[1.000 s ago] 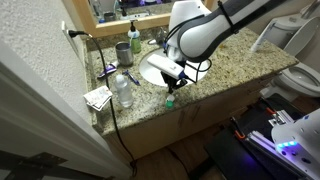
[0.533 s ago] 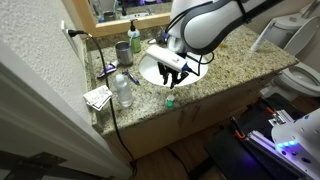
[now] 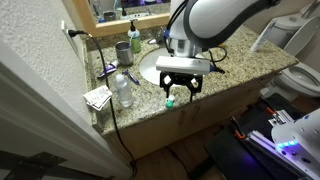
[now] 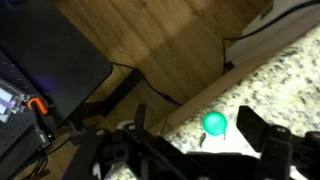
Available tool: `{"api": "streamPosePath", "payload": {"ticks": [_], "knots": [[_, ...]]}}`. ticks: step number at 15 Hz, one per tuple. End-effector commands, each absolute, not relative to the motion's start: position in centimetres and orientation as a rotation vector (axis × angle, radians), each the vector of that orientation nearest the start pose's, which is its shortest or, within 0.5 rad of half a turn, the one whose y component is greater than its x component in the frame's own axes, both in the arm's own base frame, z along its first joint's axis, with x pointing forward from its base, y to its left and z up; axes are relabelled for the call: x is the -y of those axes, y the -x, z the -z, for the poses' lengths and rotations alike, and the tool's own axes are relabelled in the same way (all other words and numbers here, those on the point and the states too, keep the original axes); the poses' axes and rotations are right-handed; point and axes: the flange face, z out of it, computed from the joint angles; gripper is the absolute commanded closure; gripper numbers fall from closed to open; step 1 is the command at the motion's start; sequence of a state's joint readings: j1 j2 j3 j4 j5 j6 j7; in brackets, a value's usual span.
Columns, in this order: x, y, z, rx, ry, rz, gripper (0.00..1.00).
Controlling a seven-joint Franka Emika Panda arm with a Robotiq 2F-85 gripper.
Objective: Open the lens case
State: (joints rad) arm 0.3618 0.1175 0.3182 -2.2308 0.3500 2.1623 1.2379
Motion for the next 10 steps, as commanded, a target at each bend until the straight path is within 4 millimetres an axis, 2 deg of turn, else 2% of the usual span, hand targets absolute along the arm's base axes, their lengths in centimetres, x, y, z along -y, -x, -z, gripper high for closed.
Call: {"api": "streamPosePath", "payload": {"ticks": [1, 5, 10], "knots": [[-32.7, -37.8, -29.0, -1.032, 2.961, -0.750, 0.00], [-32.6, -37.0, -26.7, -1.007, 3.074, -0.824, 0.00], [-31.9, -38.6, -22.9, -1.229, 3.132, -0.620, 0.00]]}}
